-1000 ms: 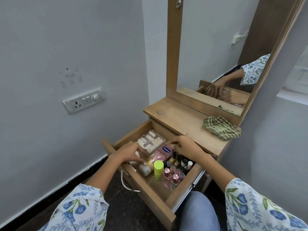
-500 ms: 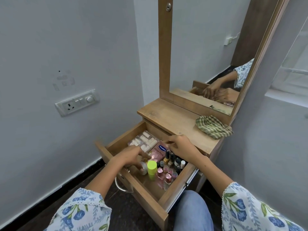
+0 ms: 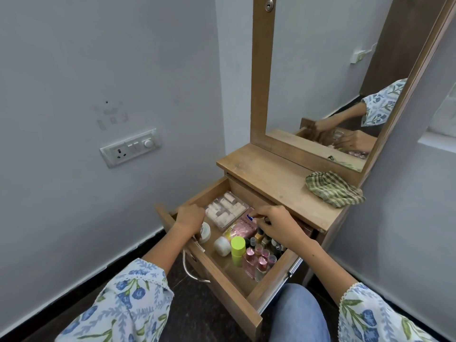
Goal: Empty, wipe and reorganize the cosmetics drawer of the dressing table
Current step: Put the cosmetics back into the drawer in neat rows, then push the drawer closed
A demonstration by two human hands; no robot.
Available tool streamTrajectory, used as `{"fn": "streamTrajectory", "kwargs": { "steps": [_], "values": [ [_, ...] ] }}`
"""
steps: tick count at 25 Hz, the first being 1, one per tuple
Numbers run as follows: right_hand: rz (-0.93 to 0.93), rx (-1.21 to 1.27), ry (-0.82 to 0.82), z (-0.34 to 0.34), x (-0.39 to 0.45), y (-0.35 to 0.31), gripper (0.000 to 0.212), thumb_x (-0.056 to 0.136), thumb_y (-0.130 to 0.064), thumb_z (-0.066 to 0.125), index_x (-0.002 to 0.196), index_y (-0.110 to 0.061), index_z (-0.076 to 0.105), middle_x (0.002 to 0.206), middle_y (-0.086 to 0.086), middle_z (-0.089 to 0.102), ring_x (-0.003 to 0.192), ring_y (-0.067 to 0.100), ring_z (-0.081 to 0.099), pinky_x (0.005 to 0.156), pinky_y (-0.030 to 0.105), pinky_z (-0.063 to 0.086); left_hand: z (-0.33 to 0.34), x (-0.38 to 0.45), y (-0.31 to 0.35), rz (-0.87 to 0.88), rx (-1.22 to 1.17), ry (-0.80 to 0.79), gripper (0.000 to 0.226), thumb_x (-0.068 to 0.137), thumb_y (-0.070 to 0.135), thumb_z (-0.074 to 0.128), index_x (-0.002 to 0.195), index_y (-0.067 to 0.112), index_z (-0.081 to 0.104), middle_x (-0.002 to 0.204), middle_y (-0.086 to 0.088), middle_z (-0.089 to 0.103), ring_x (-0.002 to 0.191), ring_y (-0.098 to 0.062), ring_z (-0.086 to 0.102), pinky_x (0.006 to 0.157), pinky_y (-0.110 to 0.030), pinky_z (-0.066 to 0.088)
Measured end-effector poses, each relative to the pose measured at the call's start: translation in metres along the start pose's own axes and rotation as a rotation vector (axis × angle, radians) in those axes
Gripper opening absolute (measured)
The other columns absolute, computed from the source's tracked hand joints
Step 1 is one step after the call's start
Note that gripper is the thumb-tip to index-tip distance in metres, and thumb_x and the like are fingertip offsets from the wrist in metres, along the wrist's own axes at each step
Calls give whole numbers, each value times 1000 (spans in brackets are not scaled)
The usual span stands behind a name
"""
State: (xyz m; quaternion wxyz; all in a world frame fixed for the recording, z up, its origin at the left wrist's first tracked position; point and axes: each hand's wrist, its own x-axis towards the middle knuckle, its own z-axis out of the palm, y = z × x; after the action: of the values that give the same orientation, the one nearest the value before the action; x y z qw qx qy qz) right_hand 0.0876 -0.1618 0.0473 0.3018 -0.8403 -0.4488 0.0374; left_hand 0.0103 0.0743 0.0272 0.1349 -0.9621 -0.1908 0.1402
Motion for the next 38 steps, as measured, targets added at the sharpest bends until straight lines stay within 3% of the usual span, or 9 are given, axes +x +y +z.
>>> {"fn": "streamTrajectory", "kwargs": {
  "steps": [5,10,15,17,20,23,27,31,38],
  "values": [
    [7,-2,-4,3,1,1,25,89,-8,59,111,-15,70,111,-3,70,92,3,61,81,8,42,8,5,3,-12,60,100,11,88,13,58,93,14,67,99,-3,70,93,-20,66,67,-28,44],
    [37,-24,-30,8,-4,-8,21,91,-11,58,108,-12,70,108,0,70,97,15,65,84,24,50,9,2,0,-7,-38,107,18,87,29,64,100,16,66,100,-2,68,96,-20,64,69,-28,44],
    [127,-35,-60,20,-10,-69,29,97,-18,48,121,-5,60,121,11,62,111,25,59,92,34,48,0,-24,-32,23,-349,383,42,89,45,58,125,24,60,130,-8,60,120,-28,55,98,-40,42],
    [126,-58,-96,39,-22,-112,45,100,-28,41,138,-4,42,145,17,42,134,30,39,110,39,33,7,-45,-52,110,-249,563,52,92,41,54,137,16,49,150,-9,36,139,-27,33,113,-49,21],
    [46,-198,-161,87,-54,-174,70,101,-41,34,151,-3,4,158,17,-14,146,31,-14,118,49,-4,35,-84,-79,144,-154,722,64,93,47,31,145,9,33,156,-14,21,144,-27,18,111,-56,17],
    [57,-311,-213,133,-85,-204,82,99,-47,36,149,-2,-11,148,13,-36,134,27,-39,114,51,-13,75,-123,-92,197,-184,620,63,97,52,21,149,17,17,157,-13,11,146,-23,-2,111,-58,15],
    [190,-436,-209,167,-96,-198,93,95,-58,35,144,-4,-22,145,13,-43,126,33,-47,108,57,-20,95,-139,-78,283,-107,410,91,76,34,76,148,16,24,152,-20,21,139,-40,23,102,-66,25],
    [266,-566,-183,181,-94,-171,100,90,-70,23,136,-3,-36,137,16,-53,125,34,-49,98,59,-29,102,-122,-64,277,-65,289,85,94,41,50,143,22,-16,148,-13,-29,140,-36,-20,107,-55,-17],
    [263,-578,-103,182,-85,-134,101,87,-74,15,137,-2,-36,139,15,-52,126,28,-51,100,52,-31,99,-98,-49,252,-81,221,88,93,50,46,140,22,-23,145,-11,-37,134,-34,-34,104,-52,-23]
  ]
}}
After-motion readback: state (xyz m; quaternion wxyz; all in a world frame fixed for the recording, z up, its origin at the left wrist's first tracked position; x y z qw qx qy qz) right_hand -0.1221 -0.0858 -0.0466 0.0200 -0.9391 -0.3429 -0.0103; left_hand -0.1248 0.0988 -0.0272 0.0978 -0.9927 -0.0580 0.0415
